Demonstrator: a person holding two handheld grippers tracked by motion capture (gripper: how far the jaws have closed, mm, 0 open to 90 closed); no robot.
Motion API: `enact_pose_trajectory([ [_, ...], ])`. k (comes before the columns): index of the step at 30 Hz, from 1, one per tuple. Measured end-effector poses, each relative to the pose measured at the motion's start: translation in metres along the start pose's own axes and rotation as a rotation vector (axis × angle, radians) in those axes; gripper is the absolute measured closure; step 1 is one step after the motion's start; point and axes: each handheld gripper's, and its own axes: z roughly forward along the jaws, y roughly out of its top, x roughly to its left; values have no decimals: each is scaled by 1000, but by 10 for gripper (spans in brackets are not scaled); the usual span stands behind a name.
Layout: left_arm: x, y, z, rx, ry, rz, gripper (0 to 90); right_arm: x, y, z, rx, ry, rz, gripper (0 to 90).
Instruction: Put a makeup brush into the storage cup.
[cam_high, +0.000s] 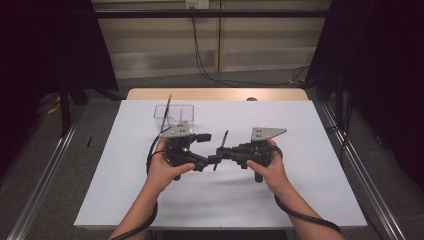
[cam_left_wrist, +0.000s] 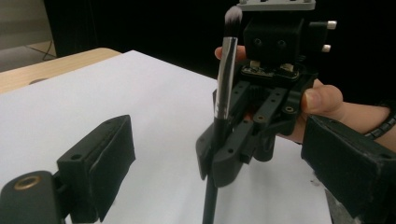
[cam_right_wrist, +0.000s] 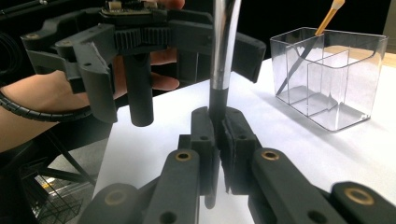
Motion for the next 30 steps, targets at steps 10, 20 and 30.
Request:
enact_pose_trajectory([
  [10, 2, 5, 1, -37, -30, -7, 384, 2, 0, 4, 9, 3, -8, 848],
  [20, 1, 9, -1, -27, -9, 7, 659, 4, 0, 8, 14, 3, -15, 847],
  [30, -1, 7, -2, 2, 3, 23, 792, 4, 2, 8, 24, -2, -22, 847],
])
